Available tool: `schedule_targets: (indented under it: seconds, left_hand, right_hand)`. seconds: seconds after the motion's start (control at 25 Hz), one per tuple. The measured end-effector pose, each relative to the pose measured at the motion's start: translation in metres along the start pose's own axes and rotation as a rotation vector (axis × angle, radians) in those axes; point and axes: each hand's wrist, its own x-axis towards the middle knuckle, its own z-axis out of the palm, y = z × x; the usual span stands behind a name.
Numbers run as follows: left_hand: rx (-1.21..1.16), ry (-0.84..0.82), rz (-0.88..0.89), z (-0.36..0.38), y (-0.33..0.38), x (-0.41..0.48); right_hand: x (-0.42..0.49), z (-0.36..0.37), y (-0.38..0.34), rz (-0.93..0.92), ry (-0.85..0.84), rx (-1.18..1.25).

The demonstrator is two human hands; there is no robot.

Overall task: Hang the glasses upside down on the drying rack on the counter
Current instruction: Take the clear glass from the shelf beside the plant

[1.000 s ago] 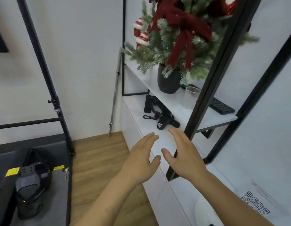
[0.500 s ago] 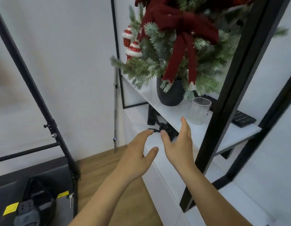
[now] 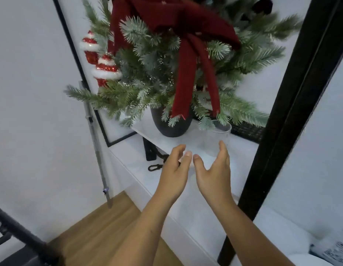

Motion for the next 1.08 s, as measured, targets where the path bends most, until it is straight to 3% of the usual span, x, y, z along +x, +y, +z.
schedule_targets:
  seconds: [0.4, 0.56, 0.72, 0.96, 1.08]
  left_hand:
    - [-0.181, -0.337, 0.019, -0.003, -0.021, 0.109]
    - [-0.087, -0.498, 0.029, 0.023, -0.018, 0.143]
    - [-0.180, -0.609, -0.048, 0.035, -0.017, 0.151]
    - [-0.326, -0.586, -0.163, 0.026, -0.019, 0.148]
    - [-0.381, -0.565, -0.131, 0.022, -0.028, 0.137]
  right_hand:
    - [0.046, 0.036, 0.005, 0.125, 0.295, -0.190]
    - [0.073, 0.033, 0.012, 0.216, 0.350, -0.248]
    - [0.084, 0.032, 0.019, 0.327, 0.313, -0.227]
    - [0.070, 0.043, 0.020, 0.261, 0.344, -0.290]
    - [0.052, 0.048, 0.018, 0.198, 0.375, -0.357]
